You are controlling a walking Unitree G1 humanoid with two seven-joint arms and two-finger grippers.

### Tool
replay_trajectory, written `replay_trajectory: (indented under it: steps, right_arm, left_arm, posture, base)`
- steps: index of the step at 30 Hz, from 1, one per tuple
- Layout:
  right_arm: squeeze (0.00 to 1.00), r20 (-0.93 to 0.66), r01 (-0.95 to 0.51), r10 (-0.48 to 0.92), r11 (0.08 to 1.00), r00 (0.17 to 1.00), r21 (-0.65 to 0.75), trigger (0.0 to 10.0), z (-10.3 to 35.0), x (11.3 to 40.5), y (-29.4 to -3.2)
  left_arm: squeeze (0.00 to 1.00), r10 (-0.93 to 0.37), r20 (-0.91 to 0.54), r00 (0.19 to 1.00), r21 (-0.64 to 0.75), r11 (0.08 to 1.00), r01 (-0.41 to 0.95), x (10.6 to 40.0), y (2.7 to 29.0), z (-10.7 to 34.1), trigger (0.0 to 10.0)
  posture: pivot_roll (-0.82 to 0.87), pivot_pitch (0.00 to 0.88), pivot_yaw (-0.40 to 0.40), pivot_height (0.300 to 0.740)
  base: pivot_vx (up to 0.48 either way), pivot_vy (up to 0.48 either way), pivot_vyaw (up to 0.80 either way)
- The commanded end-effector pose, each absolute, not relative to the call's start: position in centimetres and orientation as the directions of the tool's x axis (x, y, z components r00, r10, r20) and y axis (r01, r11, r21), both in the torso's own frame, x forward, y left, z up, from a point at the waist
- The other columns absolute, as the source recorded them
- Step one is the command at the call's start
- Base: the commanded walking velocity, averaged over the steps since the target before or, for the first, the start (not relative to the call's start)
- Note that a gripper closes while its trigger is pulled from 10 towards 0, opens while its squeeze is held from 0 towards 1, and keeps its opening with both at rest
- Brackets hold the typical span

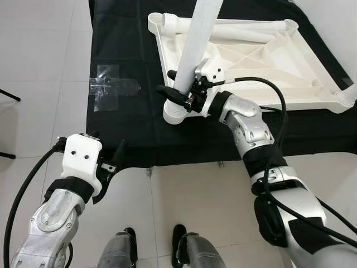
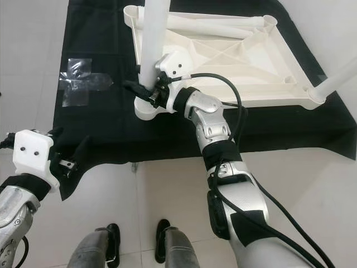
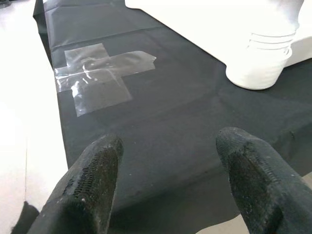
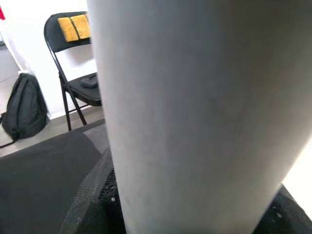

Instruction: Building children table

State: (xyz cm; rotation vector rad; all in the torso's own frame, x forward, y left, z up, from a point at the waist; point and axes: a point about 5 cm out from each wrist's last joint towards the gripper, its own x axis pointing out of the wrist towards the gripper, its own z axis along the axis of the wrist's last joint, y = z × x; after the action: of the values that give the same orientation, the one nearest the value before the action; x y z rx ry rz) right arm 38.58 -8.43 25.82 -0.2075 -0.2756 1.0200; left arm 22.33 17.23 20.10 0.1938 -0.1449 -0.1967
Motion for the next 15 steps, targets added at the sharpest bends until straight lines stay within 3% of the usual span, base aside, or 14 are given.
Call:
replay_trajectory:
  steps: [1, 6, 7, 8, 9, 11, 13, 15]
  right_arm:
    - [0.00, 0.050, -0.824, 0.868, 0.485, 0.493, -0.295, 0.0, 24.0, 38.5, -8.7]
    - [0.00, 0.005, -0.774, 0.798, 0.586, 0.603, -0.240, 0.0, 22.1, 38.9, -9.7]
    - [0.00, -0.004, -0.716, 0.729, 0.671, 0.685, -0.193, 0.0, 21.1, 39.0, -10.1]
    - [0.00, 0.000, -0.510, 0.511, 0.857, 0.859, -0.081, 0.0, 19.5, 39.3, -10.8]
    - [0.00, -0.040, -0.298, 0.297, 0.953, 0.954, -0.049, 0.0, 17.7, 38.7, -11.5]
    - [0.00, -0.052, -0.278, 0.275, 0.959, 0.960, -0.058, 0.0, 16.5, 37.2, -10.7]
    - [0.00, -0.038, -0.387, 0.386, 0.920, 0.922, -0.059, 0.0, 15.7, 34.7, -6.7]
    - [0.00, -0.007, -0.442, 0.443, 0.895, 0.897, -0.058, 0.0, 16.2, 34.5, -4.8]
  left_arm:
    - [0.00, -0.218, 0.101, 0.971, 0.205, 0.959, 0.194, 22.2, 17.1, 19.7, 10.0]
    - [0.00, -0.222, 0.102, 0.970, 0.208, 0.958, 0.198, 22.2, 17.0, 19.7, 10.0]
    - [0.00, -0.224, 0.102, 0.969, 0.208, 0.958, 0.199, 22.2, 17.0, 19.7, 10.0]
    - [0.00, -0.227, 0.103, 0.969, 0.208, 0.957, 0.202, 22.2, 16.9, 19.6, 10.0]
    - [0.00, -0.231, 0.104, 0.968, 0.207, 0.956, 0.206, 22.2, 16.8, 19.6, 10.0]
    - [0.00, -0.233, 0.104, 0.967, 0.206, 0.956, 0.209, 22.2, 16.7, 19.6, 10.0]
    - [0.00, -0.233, 0.096, 0.968, 0.203, 0.956, 0.210, 22.1, 16.8, 19.5, 10.0]
    - [0.00, -0.236, 0.092, 0.967, 0.203, 0.956, 0.214, 22.2, 16.8, 19.4, 10.0]
  posture:
    - [0.17, 0.292, -0.156, 0.740]
    - [0.16, 0.293, -0.160, 0.740]
    - [0.14, 0.290, -0.179, 0.740]
    - [0.13, 0.291, -0.185, 0.740]
    - [0.13, 0.299, -0.192, 0.740]
    - [0.14, 0.305, -0.189, 0.740]
    - [0.13, 0.298, -0.151, 0.740]
    - [0.14, 0.300, -0.150, 0.740]
  base:
    - [0.000, 0.000, 0.00]
    - [0.000, 0.000, 0.00]
    - [0.000, 0.000, 0.00]
    - [0.000, 0.000, 0.00]
    - [0.000, 0.000, 0.00]
    - [0.000, 0.000, 0.00]
    - [0.000, 0.000, 0.00]
    - [0.000, 0.000, 0.00]
